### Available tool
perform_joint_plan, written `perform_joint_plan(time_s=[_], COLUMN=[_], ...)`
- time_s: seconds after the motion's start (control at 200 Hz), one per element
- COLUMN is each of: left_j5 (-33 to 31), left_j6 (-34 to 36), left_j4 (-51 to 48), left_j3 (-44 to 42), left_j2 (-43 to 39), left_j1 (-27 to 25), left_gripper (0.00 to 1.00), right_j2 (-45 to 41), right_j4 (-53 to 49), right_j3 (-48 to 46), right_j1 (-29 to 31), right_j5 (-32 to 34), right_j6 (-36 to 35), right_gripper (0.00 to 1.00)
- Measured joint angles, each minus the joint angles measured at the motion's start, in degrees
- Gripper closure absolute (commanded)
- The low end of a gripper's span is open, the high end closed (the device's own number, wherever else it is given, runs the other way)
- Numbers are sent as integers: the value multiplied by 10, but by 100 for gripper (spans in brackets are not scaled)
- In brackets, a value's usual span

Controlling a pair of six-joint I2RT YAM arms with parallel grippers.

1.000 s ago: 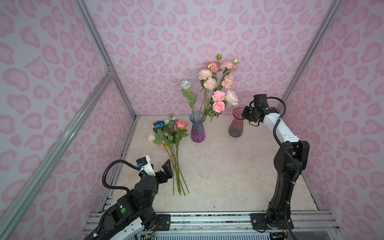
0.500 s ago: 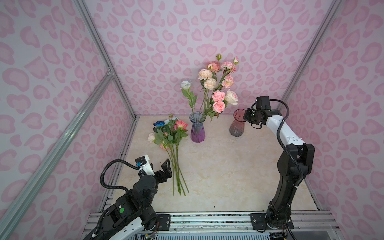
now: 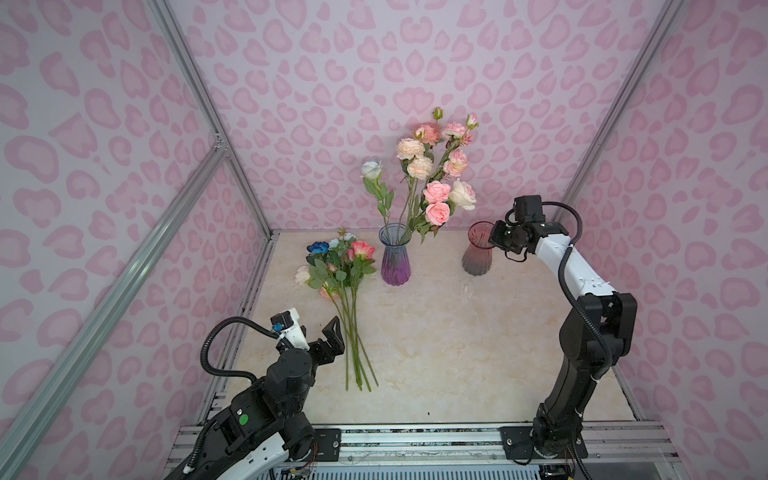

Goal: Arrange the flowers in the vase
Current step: 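Grasp the pink-grey vase rim and drag it nearer the robot with the right gripper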

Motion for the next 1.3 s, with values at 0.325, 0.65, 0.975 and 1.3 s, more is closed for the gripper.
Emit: perform_joint_plan(time_s=[0.325, 0.65, 0.975, 1.3], left_j5=[2, 18, 34, 47], left_j6=[5, 21, 36, 36], left_j4=[1, 6, 20, 31], left_j3=[10, 14, 28, 27], left_j2=[2, 11, 29, 34], left_j1=[0, 0, 0, 0], left_gripper=[3, 2, 2, 2], right_j2=[-76, -192, -293, -305], right_j4=[-3, -45, -141, -185], right_j3=[-81, -135, -193, -214], right_j1=[30, 50, 115, 174], right_j5=[-8, -24, -42, -66], right_j6=[1, -15, -19, 16], right_gripper=[100, 100, 100, 100])
